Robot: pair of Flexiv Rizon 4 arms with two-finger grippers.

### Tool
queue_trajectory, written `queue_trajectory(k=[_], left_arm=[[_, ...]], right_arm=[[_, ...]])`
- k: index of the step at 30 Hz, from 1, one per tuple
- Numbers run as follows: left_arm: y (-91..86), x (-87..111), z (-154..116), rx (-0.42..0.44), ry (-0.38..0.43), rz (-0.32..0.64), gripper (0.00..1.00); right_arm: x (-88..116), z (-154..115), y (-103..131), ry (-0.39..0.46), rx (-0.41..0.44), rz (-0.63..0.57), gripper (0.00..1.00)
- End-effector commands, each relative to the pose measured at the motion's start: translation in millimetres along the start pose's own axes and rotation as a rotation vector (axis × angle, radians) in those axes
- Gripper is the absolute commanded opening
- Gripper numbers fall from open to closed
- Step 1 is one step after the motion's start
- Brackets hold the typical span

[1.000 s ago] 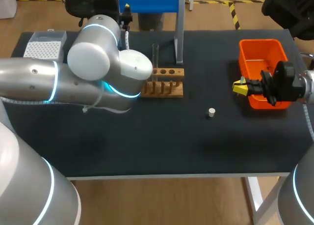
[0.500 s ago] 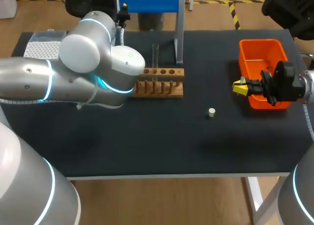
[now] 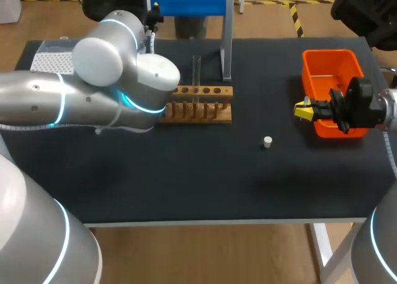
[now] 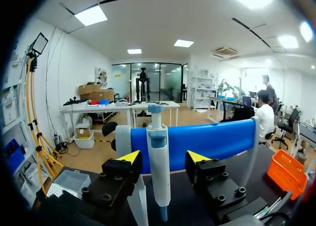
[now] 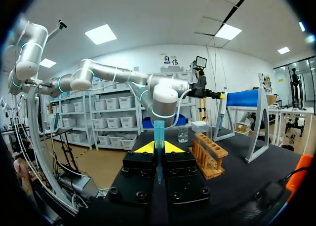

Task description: Invert the test tube, pick up the pipette, mount the tip to pipette, aspirate from beaker and dispense into the tube, eject the tip, return the pipette, and cap with the stopper.

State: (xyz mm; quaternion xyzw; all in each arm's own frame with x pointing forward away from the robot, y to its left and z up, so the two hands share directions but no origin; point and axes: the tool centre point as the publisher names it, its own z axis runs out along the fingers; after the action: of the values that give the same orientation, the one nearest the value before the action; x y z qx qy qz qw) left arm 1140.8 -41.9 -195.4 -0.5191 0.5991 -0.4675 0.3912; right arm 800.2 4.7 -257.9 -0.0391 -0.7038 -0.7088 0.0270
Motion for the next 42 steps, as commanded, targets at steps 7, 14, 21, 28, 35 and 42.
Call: queue_trajectory(k=[7,14,21,28,35,42], left_arm=[[-2.8,2.9,12,0.005,-0.014,-0.004,0.49],[-2.2,3.5,17,0.005,-0.023,-0.009,0.47],[0.2,3.3,22,0.004,-0.031,-0.015,0.48],[1.0,2.5,25,0.003,-0.038,-0.02,0.46],[2.5,1.5,26,0.005,-0.06,-0.029,0.4],[3.7,0.6,27,0.005,-0.068,-0.032,0.4]], right_arm=[[1,-1,0,0.0,0.0,-0.001,0.0],[1,-1,0,0.0,0.0,-0.001,0.0],[1,-1,0,0.0,0.0,-0.001,0.0],[1,-1,0,0.0,0.0,-0.001,0.0],[1,-1,0,0.0,0.0,-0.001,0.0],[1,-1,0,0.0,0.0,-0.001,0.0]])
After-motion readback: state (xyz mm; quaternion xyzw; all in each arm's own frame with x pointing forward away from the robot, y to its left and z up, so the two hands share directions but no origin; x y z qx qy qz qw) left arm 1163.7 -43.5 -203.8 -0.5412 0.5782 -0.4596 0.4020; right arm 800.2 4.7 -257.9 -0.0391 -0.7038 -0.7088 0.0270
